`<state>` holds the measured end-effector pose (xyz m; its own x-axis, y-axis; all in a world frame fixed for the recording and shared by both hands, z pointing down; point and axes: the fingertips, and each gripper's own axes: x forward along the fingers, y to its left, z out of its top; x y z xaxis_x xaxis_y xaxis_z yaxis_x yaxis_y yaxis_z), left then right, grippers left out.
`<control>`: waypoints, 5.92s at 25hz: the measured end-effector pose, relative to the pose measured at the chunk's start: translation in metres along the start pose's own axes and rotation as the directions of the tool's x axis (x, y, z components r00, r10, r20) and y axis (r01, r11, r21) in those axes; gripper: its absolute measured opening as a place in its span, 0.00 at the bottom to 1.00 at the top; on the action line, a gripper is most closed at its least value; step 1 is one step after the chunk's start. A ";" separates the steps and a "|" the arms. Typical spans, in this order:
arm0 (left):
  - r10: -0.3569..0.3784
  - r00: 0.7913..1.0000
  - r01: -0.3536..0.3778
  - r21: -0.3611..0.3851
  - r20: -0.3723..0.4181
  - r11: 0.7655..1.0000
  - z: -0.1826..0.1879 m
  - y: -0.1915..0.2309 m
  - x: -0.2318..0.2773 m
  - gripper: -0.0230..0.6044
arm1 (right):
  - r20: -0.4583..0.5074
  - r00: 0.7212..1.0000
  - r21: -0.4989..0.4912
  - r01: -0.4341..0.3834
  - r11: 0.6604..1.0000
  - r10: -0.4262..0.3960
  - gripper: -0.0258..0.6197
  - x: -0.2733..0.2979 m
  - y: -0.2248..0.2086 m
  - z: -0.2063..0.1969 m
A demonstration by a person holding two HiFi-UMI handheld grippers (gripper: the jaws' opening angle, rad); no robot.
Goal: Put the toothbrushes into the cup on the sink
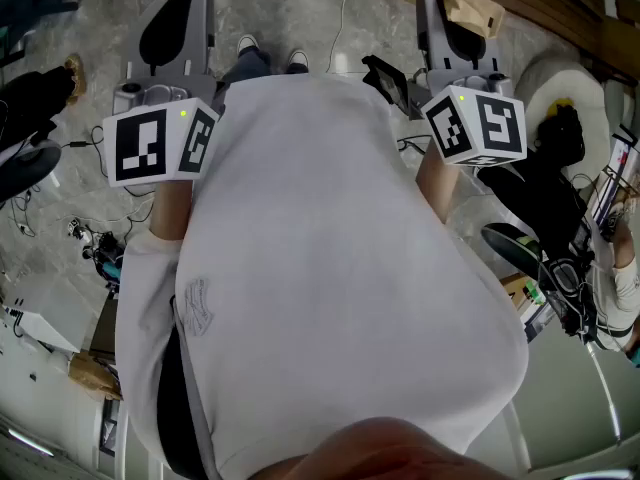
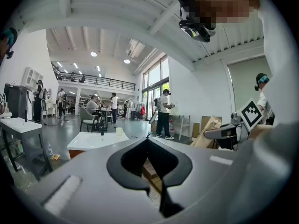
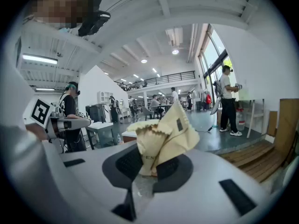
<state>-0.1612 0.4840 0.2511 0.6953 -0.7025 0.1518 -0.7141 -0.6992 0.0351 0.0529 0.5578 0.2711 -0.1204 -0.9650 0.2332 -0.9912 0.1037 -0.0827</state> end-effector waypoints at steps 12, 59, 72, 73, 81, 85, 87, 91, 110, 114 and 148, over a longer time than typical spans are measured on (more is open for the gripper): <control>-0.006 1.000 0.006 0.008 0.014 1.000 0.007 -0.006 -0.003 0.04 | 0.012 1.000 -0.001 0.003 1.000 -0.003 0.12 -0.007 0.000 0.003; -0.093 0.995 0.091 -0.080 -0.021 0.993 0.013 0.140 0.095 0.04 | -0.019 0.992 -0.019 0.123 0.992 -0.123 0.12 0.132 0.020 0.052; -0.034 0.999 0.034 -0.151 0.001 0.988 0.007 0.195 0.075 0.04 | -0.045 0.995 -0.074 0.083 0.994 -0.087 0.12 0.168 0.065 0.065; -0.025 1.000 0.025 -0.156 0.004 0.987 0.007 0.199 0.074 0.04 | -0.050 0.995 -0.079 0.079 0.994 -0.083 0.12 0.170 0.065 0.066; 0.073 0.997 -0.071 -0.186 0.002 0.980 0.006 0.219 0.075 0.04 | -0.081 0.996 -0.102 0.015 0.995 -0.024 0.12 0.194 0.061 0.071; 0.106 0.994 -0.106 -0.191 -0.014 0.976 0.004 0.224 0.083 0.04 | -0.093 0.996 -0.098 -0.013 0.995 0.004 0.12 0.210 0.053 0.072; 0.117 0.993 -0.119 -0.190 -0.023 0.974 0.004 0.227 0.090 0.04 | -0.098 0.995 -0.091 -0.027 0.995 0.018 0.12 0.220 0.048 0.072; 0.129 0.991 -0.133 -0.180 -0.035 0.975 0.007 0.228 0.115 0.04 | -0.103 0.994 -0.075 -0.042 0.996 0.034 0.12 0.241 0.029 0.072; 0.119 0.992 -0.122 -0.097 -0.033 0.988 0.034 0.186 0.248 0.04 | -0.077 0.996 -0.039 -0.037 0.999 0.034 0.12 0.298 -0.101 0.078; 0.104 0.994 -0.105 -0.080 -0.018 0.991 0.040 0.183 0.262 0.04 | -0.062 0.998 -0.044 -0.022 0.999 0.019 0.12 0.304 -0.113 0.083; -0.072 0.997 0.072 -0.035 0.015 0.997 0.084 0.294 0.403 0.04 | -0.019 0.990 -0.031 0.136 0.990 -0.137 0.12 0.438 -0.132 0.145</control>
<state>-0.0837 -0.0156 0.2392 0.7459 -0.6524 0.1340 -0.6644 -0.7431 0.0802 0.1394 0.0868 0.2441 0.0154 -0.9652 0.2609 -0.9996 -0.0213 -0.0197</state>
